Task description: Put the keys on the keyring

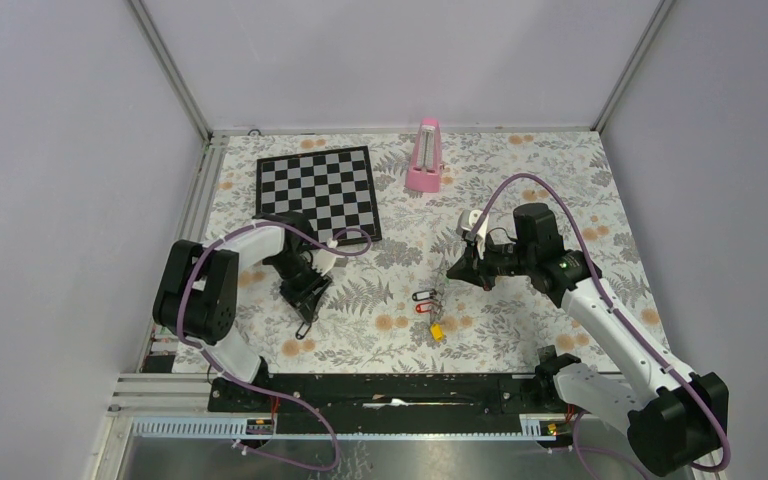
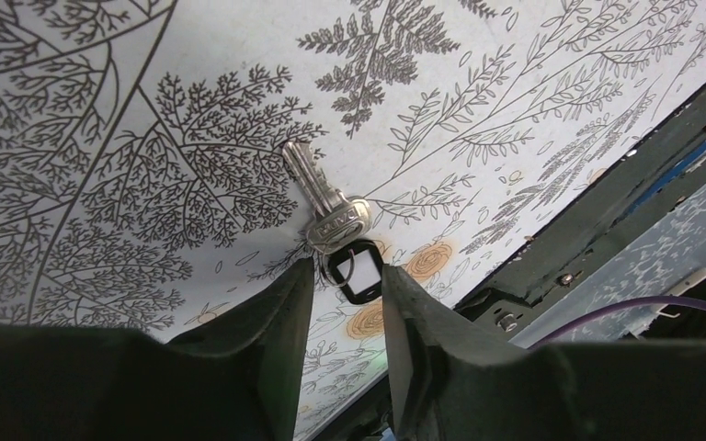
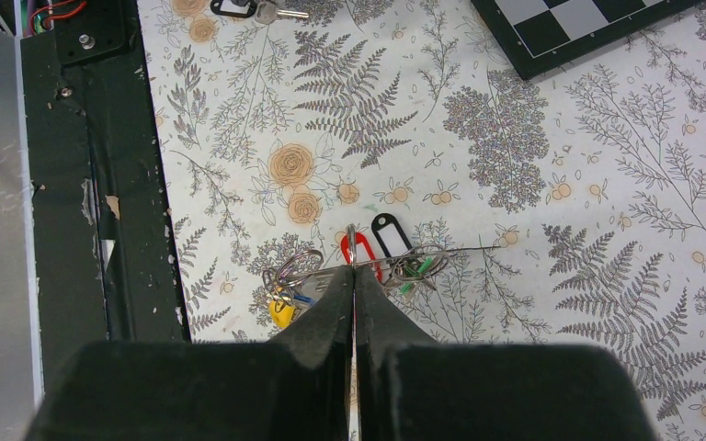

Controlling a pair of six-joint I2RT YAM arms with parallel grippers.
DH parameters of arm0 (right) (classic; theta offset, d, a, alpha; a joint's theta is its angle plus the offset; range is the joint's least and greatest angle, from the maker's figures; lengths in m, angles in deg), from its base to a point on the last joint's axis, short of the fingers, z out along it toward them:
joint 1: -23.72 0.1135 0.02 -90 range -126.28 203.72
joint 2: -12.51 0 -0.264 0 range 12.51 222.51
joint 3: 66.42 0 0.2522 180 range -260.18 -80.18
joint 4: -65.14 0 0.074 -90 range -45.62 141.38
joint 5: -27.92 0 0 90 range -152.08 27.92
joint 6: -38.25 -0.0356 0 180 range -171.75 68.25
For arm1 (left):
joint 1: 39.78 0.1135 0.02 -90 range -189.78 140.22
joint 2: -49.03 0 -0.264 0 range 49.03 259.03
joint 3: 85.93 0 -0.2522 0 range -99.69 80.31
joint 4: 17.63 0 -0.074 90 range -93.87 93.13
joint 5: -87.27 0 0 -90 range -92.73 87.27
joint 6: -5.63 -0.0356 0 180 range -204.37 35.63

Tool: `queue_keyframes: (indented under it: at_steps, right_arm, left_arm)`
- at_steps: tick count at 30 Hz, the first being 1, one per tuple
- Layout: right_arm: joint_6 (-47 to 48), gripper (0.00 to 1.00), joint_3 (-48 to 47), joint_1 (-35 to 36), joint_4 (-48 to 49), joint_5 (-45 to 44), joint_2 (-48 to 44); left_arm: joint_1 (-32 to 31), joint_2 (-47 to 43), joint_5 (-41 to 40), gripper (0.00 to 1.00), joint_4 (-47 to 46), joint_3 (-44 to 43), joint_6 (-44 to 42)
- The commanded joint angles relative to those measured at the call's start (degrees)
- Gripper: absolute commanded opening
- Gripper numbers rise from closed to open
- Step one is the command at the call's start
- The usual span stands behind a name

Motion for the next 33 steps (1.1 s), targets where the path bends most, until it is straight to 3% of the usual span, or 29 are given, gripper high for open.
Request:
queue_keyframes:
  at_steps: [1,16,33]
  right_arm:
    - [0.86,0.0,0.69,-0.2,-0.63,-0.2,-0.65]
    - [0.82,0.0,0.9,-0.3,-0.63,-0.37,-0.82]
    - [1.14,0.0,1.11,-0.3,-0.68,-0.59,-0.99]
  left_arm:
    - [0.4,0.72,3.03,0.35,1.26,-0.86,-0.73]
    - [0.48,1.69,3.2,0.16,2.2,-3.87,-0.47]
    - [0.44,1.32,1.92,0.39,1.64,-3.19,1.24]
